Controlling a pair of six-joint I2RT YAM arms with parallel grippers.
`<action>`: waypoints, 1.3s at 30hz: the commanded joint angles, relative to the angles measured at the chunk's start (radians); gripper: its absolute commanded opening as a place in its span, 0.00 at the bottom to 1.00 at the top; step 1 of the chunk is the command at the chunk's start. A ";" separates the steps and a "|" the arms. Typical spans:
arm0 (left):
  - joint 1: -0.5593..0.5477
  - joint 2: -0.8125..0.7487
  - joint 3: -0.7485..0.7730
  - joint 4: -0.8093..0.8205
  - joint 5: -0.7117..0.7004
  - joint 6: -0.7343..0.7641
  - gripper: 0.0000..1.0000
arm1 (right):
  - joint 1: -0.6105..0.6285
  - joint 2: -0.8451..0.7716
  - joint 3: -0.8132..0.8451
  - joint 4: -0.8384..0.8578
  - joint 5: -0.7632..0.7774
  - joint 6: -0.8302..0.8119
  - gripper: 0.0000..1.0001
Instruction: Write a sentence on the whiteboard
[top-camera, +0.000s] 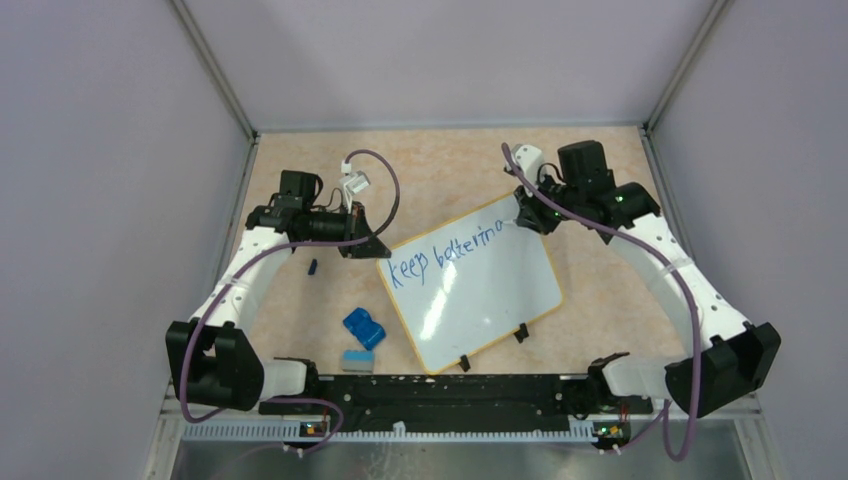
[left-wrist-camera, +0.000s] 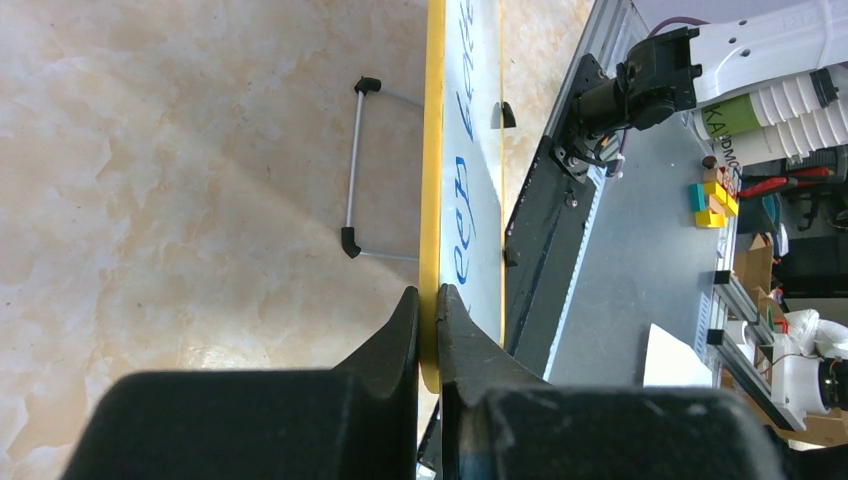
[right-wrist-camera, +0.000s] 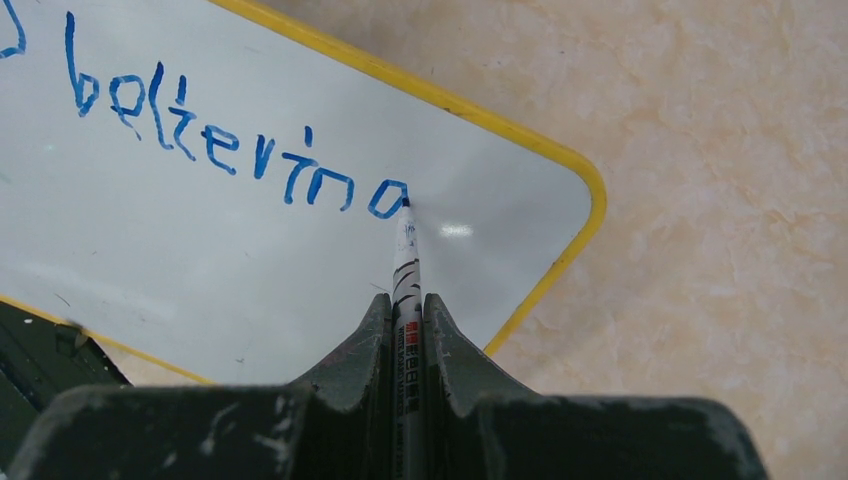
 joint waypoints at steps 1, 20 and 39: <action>-0.042 0.022 -0.024 -0.060 -0.039 0.044 0.00 | -0.008 -0.043 -0.026 -0.019 0.003 -0.016 0.00; -0.048 0.015 -0.033 -0.052 -0.042 0.042 0.00 | 0.086 -0.064 -0.080 -0.019 -0.031 0.024 0.00; -0.046 0.007 -0.008 -0.054 -0.009 0.049 0.35 | 0.149 -0.121 -0.061 -0.050 -0.280 0.046 0.00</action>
